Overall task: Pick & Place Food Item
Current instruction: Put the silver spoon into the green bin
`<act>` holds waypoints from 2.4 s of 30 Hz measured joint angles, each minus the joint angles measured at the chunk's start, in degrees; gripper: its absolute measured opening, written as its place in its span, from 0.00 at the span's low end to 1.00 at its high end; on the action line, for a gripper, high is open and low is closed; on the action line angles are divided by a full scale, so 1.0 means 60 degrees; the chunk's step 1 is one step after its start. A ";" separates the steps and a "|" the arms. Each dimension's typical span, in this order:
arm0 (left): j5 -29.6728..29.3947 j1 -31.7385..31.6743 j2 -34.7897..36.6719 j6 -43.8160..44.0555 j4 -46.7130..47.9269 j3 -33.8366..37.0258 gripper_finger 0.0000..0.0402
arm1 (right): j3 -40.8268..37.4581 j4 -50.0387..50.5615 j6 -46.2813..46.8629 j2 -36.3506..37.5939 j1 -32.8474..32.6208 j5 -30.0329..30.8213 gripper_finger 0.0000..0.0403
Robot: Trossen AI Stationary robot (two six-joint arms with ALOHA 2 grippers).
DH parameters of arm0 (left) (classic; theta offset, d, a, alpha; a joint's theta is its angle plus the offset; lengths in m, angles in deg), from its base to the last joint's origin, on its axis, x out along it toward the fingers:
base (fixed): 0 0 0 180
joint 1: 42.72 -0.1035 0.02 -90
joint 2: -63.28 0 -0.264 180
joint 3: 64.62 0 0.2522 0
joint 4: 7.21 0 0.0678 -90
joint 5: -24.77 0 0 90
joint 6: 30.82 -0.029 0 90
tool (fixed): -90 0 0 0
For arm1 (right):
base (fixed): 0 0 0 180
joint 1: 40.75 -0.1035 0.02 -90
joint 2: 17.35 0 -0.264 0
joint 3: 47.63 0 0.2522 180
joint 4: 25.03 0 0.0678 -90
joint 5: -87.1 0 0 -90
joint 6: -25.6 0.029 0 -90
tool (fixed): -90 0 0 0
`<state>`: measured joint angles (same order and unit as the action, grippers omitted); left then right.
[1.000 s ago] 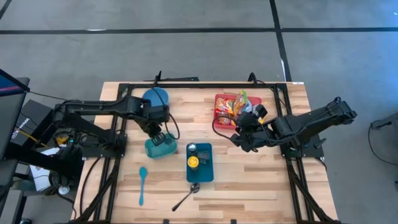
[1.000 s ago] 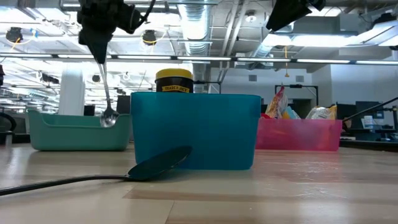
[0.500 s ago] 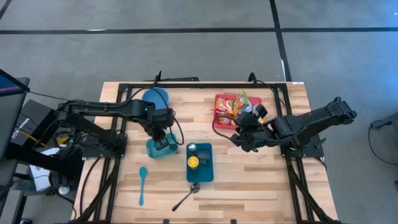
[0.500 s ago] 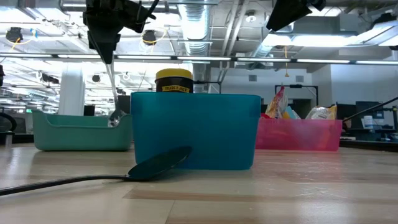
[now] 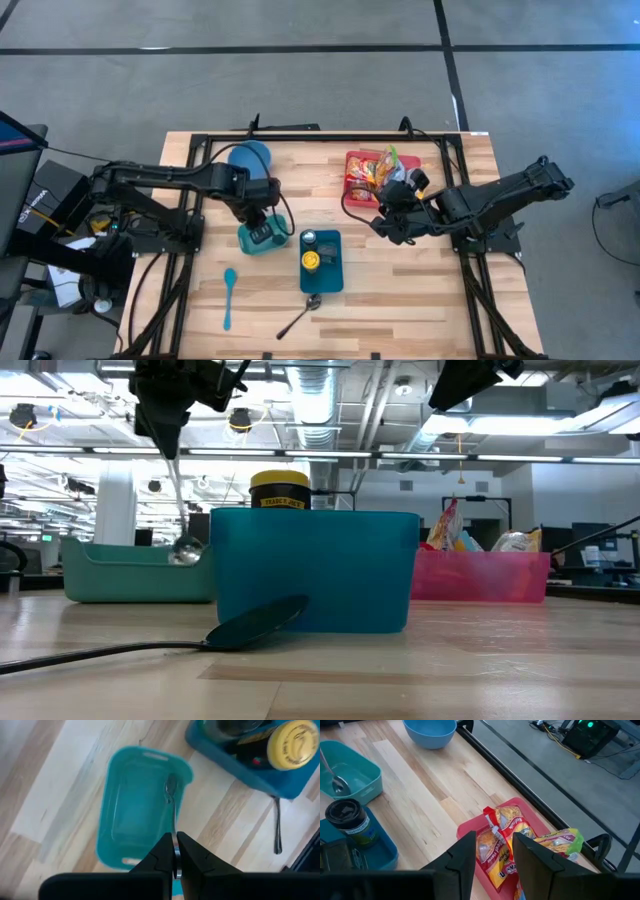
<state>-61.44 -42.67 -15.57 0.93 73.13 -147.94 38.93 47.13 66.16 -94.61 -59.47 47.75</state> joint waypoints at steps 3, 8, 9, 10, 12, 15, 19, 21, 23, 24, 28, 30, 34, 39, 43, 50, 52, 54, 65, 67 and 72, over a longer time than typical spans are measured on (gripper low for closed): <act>-0.0459 0.0083 0.0001 0.0564 0.0368 0.0000 0.01 | 0.0000 0.0000 0.0000 0.0000 0.0000 0.0000 0.30; -0.1103 0.0099 0.0007 0.1578 0.0344 0.0000 0.01 | 0.0000 -0.0022 0.0000 0.0000 0.0000 -0.0001 0.30; -0.1127 0.0132 0.0007 0.1716 0.0314 0.0000 0.01 | 0.0000 -0.0022 0.0000 0.0000 0.0000 -0.0004 0.30; -0.1143 0.0167 0.0007 0.1810 0.0306 0.0000 0.01 | 0.0000 -0.0022 -0.0004 0.0000 0.0000 -0.0004 0.30; -0.1167 0.0260 0.0007 0.2002 0.0318 0.0000 0.01 | 0.0000 -0.0016 -0.0004 0.0000 0.0000 -0.0004 0.30; -0.1338 0.0465 0.0007 0.2315 0.0321 0.0000 0.01 | 0.0000 0.0051 -0.0065 0.0000 0.0000 -0.0002 0.30; -0.1839 0.0810 0.0121 0.2686 0.0323 0.0000 0.01 | 0.0000 0.0204 -0.0150 0.0000 0.0044 -0.0004 0.30; -0.2147 0.0988 0.0204 0.2929 0.0331 -0.0006 0.01 | 0.0000 0.0196 -0.0297 0.0000 0.0082 -0.0002 0.30; -0.2631 0.1208 0.0406 0.3225 0.0289 0.0163 0.01 | 0.0000 0.0193 -0.0335 0.0000 0.0094 0.0000 0.30; -0.2846 0.1284 0.0559 0.3374 0.0160 0.0320 0.01 | 0.0000 0.0194 -0.0335 0.0004 0.0114 0.0000 0.30; -0.2966 0.1522 0.1354 0.3738 -0.0836 0.1476 0.01 | 0.0000 0.0193 -0.0339 0.0004 0.0149 0.0000 0.30; -0.2919 0.1581 0.1928 0.3904 -0.1335 0.2091 0.01 | 0.0000 0.0188 -0.0339 0.0000 0.0149 -0.0004 0.30; -0.2887 0.1633 0.3256 0.4329 -0.1968 0.3144 0.01 | 0.0000 0.0164 -0.0335 0.0000 0.0149 -0.0004 0.30; -0.2701 0.1630 0.4757 0.4392 -0.2506 0.4266 0.01 | 0.0000 0.0113 -0.0335 0.0003 0.0149 0.0000 0.30; -0.2233 0.1629 0.5410 0.4387 -0.3033 0.5010 0.01 | 0.0000 0.0051 -0.0335 0.0000 0.0149 -0.0004 0.30; -0.1821 0.1539 0.5580 0.4371 -0.3750 0.5834 0.01 | 0.0000 -0.0033 -0.0335 0.0000 0.0146 -0.0003 0.30; -0.1807 0.1434 0.5581 0.4367 -0.3932 0.5996 0.01 | 0.0000 -0.0033 -0.0335 0.0000 0.0146 -0.0004 0.30; -0.1719 0.1253 0.5647 0.4350 -0.4151 0.6163 0.01 | 0.0000 -0.0035 -0.0335 0.0002 0.0142 -0.0004 0.30; -0.0718 0.0722 0.5783 0.3973 -0.4955 0.6801 0.02 | 0.0000 -0.0029 -0.0339 0.0000 0.0149 -0.0004 0.30; -0.0710 0.0722 0.5851 0.3956 -0.5009 0.6805 0.02 | 0.0000 -0.0029 -0.0336 0.0001 0.0149 -0.0004 0.30; -0.0890 0.0444 0.5887 0.3673 -0.4909 0.6805 0.02 | 0.0000 -0.0033 -0.0335 0.0002 0.0149 -0.0004 0.30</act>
<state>-66.78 -40.01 19.75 22.97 43.68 -107.11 38.93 46.93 64.15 -94.60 -58.57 47.73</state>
